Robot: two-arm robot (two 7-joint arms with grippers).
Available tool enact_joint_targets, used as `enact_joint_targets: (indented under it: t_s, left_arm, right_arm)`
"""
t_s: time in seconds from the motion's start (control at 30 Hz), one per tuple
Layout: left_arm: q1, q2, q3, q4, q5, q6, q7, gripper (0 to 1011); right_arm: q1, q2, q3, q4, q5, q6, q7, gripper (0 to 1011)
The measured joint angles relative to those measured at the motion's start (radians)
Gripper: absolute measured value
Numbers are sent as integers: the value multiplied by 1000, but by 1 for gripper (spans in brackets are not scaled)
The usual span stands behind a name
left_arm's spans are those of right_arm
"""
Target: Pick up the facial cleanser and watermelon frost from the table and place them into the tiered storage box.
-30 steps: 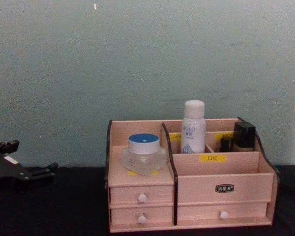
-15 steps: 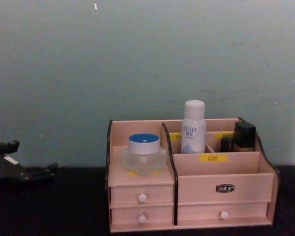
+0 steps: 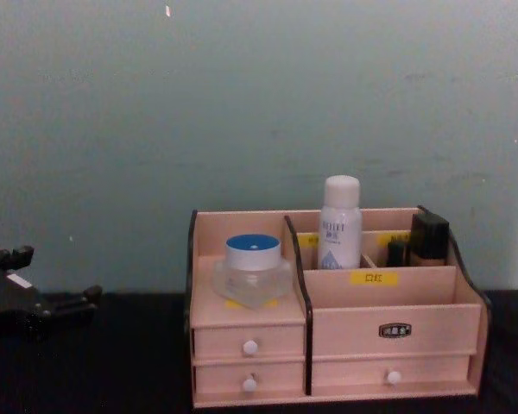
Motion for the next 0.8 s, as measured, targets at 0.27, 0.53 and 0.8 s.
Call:
enact_joint_targets:
  t_s: [0.27, 0.53, 0.8]
  left_arm:
    - [0, 0, 0, 0, 0, 0, 0, 1001]
    - [0, 0, 0, 0, 0, 0, 0, 1001]
    - [0, 0, 0, 0, 0, 0, 0, 1001]
  right_arm:
    - [-1, 2, 0, -3, 1, 1, 1, 1003]
    - [-1, 3, 0, -4, 1, 2, 1, 1002]
    - [-2, 3, 0, -5, 2, 2, 1, 1002]
